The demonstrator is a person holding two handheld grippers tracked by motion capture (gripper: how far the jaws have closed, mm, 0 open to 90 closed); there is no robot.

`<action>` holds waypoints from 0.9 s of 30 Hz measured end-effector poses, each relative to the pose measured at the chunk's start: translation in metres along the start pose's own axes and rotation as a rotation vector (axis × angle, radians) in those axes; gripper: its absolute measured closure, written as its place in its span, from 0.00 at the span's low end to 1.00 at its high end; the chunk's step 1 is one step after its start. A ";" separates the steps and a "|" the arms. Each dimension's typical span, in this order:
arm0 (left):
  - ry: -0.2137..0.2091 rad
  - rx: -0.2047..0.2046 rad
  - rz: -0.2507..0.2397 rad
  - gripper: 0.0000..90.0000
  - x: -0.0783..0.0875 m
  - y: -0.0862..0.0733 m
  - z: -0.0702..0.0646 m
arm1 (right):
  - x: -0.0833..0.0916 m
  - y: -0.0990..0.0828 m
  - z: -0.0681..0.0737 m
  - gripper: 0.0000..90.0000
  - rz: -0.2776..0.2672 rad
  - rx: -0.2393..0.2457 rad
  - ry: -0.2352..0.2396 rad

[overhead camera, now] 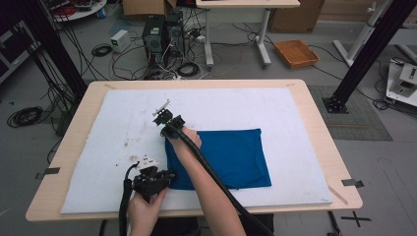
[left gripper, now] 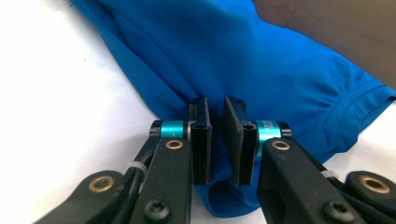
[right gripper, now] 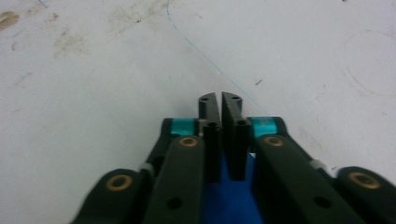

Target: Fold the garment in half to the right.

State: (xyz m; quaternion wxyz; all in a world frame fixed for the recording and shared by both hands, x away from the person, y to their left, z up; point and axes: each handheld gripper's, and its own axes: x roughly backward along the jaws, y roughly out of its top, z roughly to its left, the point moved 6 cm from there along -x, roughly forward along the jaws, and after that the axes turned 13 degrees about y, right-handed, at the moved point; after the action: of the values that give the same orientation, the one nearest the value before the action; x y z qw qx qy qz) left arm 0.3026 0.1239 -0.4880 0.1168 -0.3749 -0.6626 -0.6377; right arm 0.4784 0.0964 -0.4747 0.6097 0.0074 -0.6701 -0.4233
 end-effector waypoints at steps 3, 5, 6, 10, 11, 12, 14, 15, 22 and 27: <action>0.001 0.002 0.000 0.90 0.000 0.000 0.001 | 0.004 0.002 0.001 1.00 -0.022 -0.005 0.001; 0.000 0.005 -0.006 0.91 0.001 0.000 0.001 | 0.008 0.003 0.000 1.00 -0.034 -0.003 0.006; 0.003 0.003 -0.009 0.92 0.002 0.000 0.001 | 0.010 0.003 0.000 1.00 -0.041 -0.001 0.011; 0.005 -0.005 -0.014 0.93 0.003 0.000 0.001 | 0.022 0.006 -0.002 1.00 -0.097 -0.017 0.039; 0.005 -0.003 -0.016 0.93 0.004 0.000 0.000 | 0.025 0.006 -0.003 1.00 -0.111 -0.021 0.045; 0.007 -0.011 -0.022 0.93 0.005 0.001 0.000 | 0.028 0.006 -0.004 1.00 -0.126 -0.031 0.055; 0.010 -0.018 -0.035 0.94 0.008 0.003 -0.002 | 0.035 0.006 -0.007 1.00 -0.156 -0.043 0.071; 0.012 -0.031 -0.041 0.94 0.010 0.005 -0.003 | 0.039 0.005 -0.009 1.00 -0.171 -0.050 0.086; 0.005 -0.077 -0.090 0.95 0.023 0.017 -0.017 | 0.071 0.000 -0.021 1.00 -0.270 -0.067 0.139; -0.012 -0.105 -0.121 0.96 0.028 0.030 -0.031 | 0.097 -0.007 -0.033 1.00 -0.322 -0.080 0.149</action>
State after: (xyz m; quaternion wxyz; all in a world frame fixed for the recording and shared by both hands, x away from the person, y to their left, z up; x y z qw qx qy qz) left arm 0.2925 0.1017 -0.4428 0.0542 -0.3435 -0.6506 -0.6751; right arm 0.4774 0.0224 -0.4031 0.5819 0.1219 -0.5958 -0.5399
